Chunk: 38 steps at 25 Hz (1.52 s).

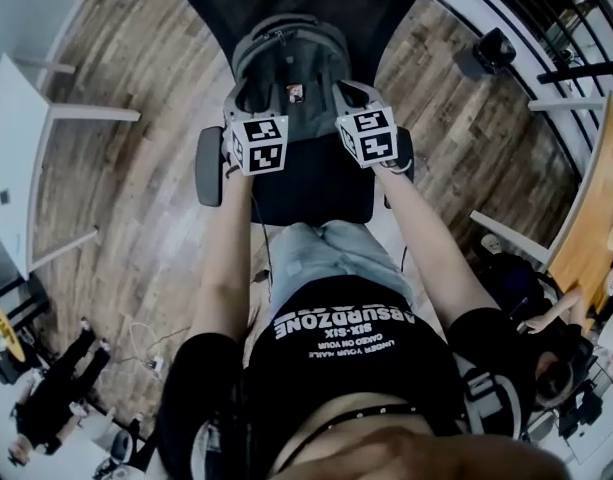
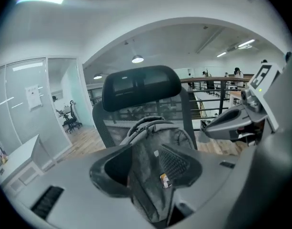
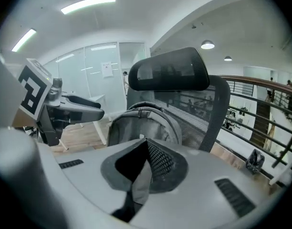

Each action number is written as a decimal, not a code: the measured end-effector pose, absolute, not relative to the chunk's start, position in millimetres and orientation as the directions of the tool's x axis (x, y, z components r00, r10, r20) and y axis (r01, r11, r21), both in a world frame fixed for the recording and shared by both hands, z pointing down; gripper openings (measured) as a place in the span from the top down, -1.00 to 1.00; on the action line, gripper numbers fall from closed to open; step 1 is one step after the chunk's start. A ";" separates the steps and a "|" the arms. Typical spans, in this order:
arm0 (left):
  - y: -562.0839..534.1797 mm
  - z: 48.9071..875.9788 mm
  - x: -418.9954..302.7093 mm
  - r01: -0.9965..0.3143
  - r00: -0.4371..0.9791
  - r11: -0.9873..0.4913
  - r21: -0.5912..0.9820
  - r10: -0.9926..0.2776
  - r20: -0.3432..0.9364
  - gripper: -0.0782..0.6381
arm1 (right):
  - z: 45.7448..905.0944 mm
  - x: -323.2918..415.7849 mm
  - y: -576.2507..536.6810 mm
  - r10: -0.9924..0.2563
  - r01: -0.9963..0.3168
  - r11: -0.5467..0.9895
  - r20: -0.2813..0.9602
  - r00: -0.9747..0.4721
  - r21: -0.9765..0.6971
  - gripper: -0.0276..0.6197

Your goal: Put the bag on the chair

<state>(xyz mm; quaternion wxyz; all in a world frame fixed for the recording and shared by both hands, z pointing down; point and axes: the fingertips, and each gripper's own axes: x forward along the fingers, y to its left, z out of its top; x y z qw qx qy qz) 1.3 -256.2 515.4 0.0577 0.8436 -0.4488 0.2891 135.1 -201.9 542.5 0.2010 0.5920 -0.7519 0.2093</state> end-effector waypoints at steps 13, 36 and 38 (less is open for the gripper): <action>-177.3 441.8 -16.4 -0.794 0.489 -0.591 -0.142 -0.760 0.428 0.63 | 448.4 95.5 -138.6 -0.862 -0.942 0.269 0.387 -0.327 -0.199 0.87; -103.9 439.8 -9.8 -0.737 0.641 -0.666 0.114 -0.636 0.429 0.73 | 452.6 87.3 -72.1 -0.806 -0.930 0.308 0.464 -0.368 -0.201 0.87; -102.6 441.0 -9.1 -0.740 0.634 -0.663 0.111 -0.634 0.443 0.73 | 455.0 85.7 -70.8 -0.801 -0.930 0.309 0.472 -0.368 -0.200 0.87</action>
